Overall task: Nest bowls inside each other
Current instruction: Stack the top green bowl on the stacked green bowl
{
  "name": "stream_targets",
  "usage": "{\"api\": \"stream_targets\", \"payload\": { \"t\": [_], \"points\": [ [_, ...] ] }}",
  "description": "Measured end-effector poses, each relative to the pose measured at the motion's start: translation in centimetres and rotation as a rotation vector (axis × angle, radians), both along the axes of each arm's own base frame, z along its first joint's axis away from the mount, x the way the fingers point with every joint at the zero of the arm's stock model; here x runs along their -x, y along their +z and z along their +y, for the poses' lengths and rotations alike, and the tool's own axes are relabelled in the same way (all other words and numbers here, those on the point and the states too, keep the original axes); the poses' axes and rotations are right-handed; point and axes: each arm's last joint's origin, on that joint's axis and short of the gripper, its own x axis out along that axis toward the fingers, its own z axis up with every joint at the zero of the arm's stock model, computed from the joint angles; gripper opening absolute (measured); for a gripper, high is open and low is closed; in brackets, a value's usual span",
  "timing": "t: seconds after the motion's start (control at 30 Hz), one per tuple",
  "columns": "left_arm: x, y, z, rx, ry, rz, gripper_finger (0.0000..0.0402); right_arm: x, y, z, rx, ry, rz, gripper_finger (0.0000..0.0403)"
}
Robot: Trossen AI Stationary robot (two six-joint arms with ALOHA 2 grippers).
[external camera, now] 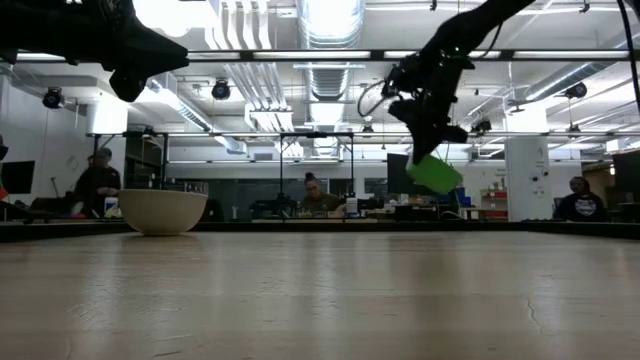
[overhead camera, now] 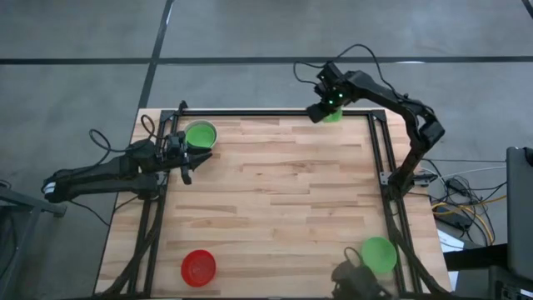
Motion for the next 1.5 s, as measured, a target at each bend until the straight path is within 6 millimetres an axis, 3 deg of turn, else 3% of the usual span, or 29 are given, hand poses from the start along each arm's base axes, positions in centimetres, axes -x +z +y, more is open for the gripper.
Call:
{"api": "stream_targets", "payload": {
  "t": [0.83,1.1,1.37,1.5],
  "points": [
    [0.0,0.0,0.0,0.000,0.000,0.000,0.0092,-7.6,5.1,6.7,0.131,0.348,-0.195,0.0011],
    [0.0,0.0,0.0,0.000,-0.001,0.000,0.0092,-10.8,4.3,7.3,0.073,0.448,-0.288,0.0011],
    [0.0,0.0,0.0,0.000,-0.001,0.002,0.0092,-15.2,2.0,8.0,0.008,0.507,-0.281,0.0011],
    [0.0,0.0,0.0,0.000,-0.001,0.002,0.0092,-17.4,1.9,8.4,0.008,0.549,-0.275,0.0011]
  ]
}}
